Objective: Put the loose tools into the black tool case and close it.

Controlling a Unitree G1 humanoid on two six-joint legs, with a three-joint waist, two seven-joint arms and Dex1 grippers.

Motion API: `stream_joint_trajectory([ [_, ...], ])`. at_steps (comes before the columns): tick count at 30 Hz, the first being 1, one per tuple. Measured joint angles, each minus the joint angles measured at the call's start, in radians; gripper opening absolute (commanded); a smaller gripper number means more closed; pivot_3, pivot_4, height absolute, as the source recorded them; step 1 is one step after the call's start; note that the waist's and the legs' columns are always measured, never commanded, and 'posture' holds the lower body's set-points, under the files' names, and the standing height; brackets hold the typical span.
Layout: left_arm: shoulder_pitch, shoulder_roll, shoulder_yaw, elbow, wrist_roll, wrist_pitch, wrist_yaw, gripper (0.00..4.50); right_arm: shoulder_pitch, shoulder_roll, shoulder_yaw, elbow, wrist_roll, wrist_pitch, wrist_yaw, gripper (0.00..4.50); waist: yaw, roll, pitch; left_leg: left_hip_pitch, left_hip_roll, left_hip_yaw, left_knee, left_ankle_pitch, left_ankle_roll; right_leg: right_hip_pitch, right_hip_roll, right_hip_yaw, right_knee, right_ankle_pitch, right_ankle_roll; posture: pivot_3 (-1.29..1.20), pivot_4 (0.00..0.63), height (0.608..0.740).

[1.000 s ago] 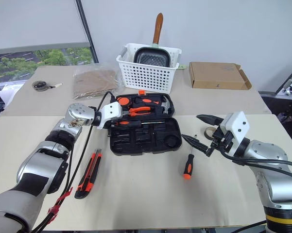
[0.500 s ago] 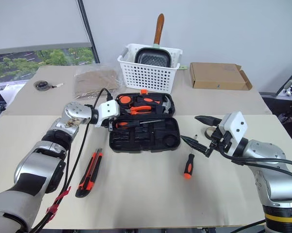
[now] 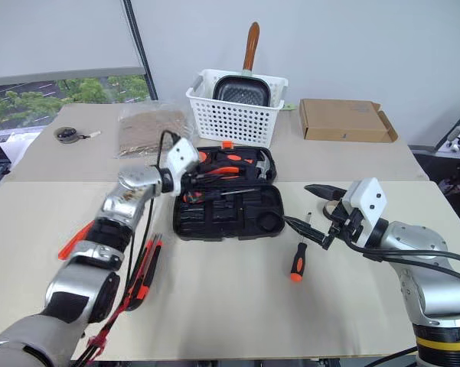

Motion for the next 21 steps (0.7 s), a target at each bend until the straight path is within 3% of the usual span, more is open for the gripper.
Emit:
stream_joint_trajectory([
  [6,0.054,-0.053,-0.017,-0.02,0.028,0.085,0.115,0.02,0.02,0.0,0.0,0.0,0.0,0.0,0.0,4.5,0.0,0.0,0.0,0.001,0.0,0.0,0.0,-0.001,0.001,0.0,0.0,0.0,0.001,0.0,0.0,0.0,0.15,0.7],
  [12,0.035,-0.068,-0.06,0.034,0.069,0.076,0.153,0.02,0.019,0.0,0.0,0.0,0.0,-0.001,0.002,4.5,0.001,0.0,0.0,0.012,0.001,-0.002,0.0,-0.003,0.005,0.011,-0.001,0.0,0.0,0.0,0.0,0.0,0.15,0.7],
  [21,0.008,-0.077,-0.116,0.1,0.128,0.052,0.192,0.02,0.043,-0.019,-0.002,0.002,-0.024,0.0,-0.009,4.5,0.003,0.001,-0.019,0.015,0.001,-0.003,0.0,-0.004,0.005,0.014,-0.006,0.0,0.001,0.0,0.0,0.0,0.15,0.7],
])
